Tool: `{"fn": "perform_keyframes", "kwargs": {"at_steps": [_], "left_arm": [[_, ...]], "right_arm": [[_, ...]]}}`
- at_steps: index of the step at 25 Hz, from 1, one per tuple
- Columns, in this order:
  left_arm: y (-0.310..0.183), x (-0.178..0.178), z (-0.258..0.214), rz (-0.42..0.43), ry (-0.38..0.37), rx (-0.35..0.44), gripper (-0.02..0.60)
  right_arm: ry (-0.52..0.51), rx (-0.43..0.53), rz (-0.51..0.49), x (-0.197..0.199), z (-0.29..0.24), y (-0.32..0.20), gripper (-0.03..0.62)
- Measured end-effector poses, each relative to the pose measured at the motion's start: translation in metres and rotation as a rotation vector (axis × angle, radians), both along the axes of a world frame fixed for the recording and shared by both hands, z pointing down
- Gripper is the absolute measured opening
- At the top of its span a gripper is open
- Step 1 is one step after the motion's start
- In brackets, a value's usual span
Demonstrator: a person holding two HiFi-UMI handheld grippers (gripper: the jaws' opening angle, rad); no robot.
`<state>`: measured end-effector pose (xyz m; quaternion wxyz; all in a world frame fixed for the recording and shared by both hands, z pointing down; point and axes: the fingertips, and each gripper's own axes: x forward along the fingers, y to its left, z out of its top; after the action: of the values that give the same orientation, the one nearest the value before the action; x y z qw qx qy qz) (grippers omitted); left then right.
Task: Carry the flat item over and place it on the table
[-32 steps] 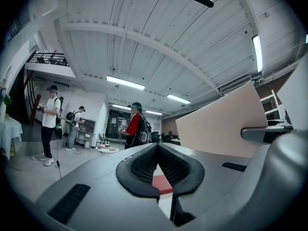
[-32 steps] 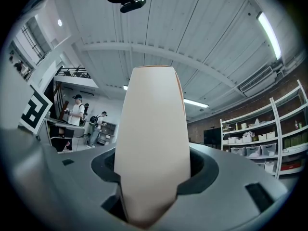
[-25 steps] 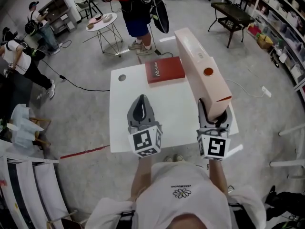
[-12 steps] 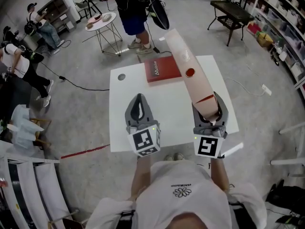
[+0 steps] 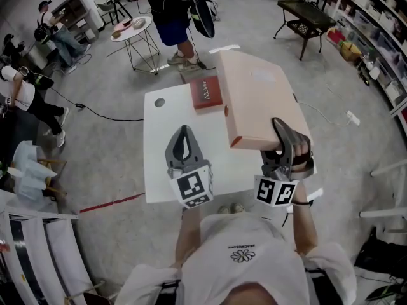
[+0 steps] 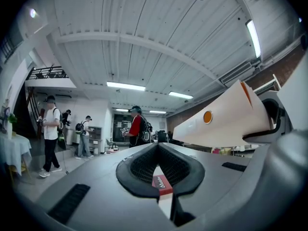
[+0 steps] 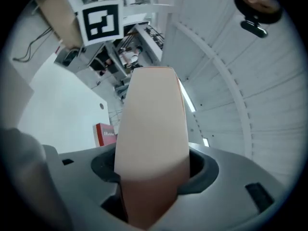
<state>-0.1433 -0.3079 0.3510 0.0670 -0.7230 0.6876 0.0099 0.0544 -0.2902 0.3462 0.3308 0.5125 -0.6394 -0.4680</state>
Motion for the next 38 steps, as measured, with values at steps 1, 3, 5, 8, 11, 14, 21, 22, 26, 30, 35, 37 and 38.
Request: {"fn": "perform_keyframes", "kwargs": {"at_steps": [1,3,5,8,11,14,21,22,26,30,35,37,38], "left_arm": [[0.000,0.000,0.001,0.002,-0.002,-0.006,0.015],[0.000,0.001,0.002,0.005,-0.003,-0.014,0.015],[0.001,0.001,0.002,0.005,0.001,-0.014,0.015],[0.002,0.003,-0.002,0.006,0.007,-0.014,0.015],[0.001,0.004,-0.002,0.005,0.010,-0.010,0.015],[0.002,0.004,-0.003,0.003,0.009,-0.009,0.015],[0.004,0.002,-0.002,-0.001,0.015,-0.017,0.015],[0.004,0.001,-0.001,-0.002,0.015,-0.017,0.015],[0.007,0.000,-0.001,-0.004,0.019,-0.018,0.015],[0.008,-0.005,0.000,-0.012,0.023,-0.021,0.015],[0.009,-0.005,0.004,-0.010,0.032,-0.032,0.015],[0.010,-0.007,0.008,-0.013,0.034,-0.043,0.015],[0.011,-0.009,0.010,-0.015,0.035,-0.048,0.015]], "right_arm": [[0.058,0.017,0.008,0.001,0.002,-0.002,0.282],[0.148,0.048,0.015,0.002,0.005,-0.007,0.282],[0.202,0.075,0.017,0.005,0.004,-0.009,0.282],[0.241,0.109,0.032,0.011,0.000,-0.010,0.282],[0.251,0.115,0.034,0.016,-0.001,-0.013,0.282],[0.242,0.106,0.028,0.018,0.002,-0.013,0.282],[0.227,0.082,0.002,0.013,0.008,-0.010,0.282],[0.226,0.076,-0.003,0.013,0.009,-0.010,0.282],[0.211,0.041,-0.020,0.010,0.016,-0.010,0.282],[0.214,-0.001,-0.042,0.004,0.027,-0.010,0.282],[0.204,-0.091,-0.091,-0.001,0.043,-0.014,0.282],[0.215,-0.123,-0.104,-0.005,0.053,-0.014,0.282],[0.222,-0.135,-0.108,-0.007,0.058,-0.013,0.282]]}}
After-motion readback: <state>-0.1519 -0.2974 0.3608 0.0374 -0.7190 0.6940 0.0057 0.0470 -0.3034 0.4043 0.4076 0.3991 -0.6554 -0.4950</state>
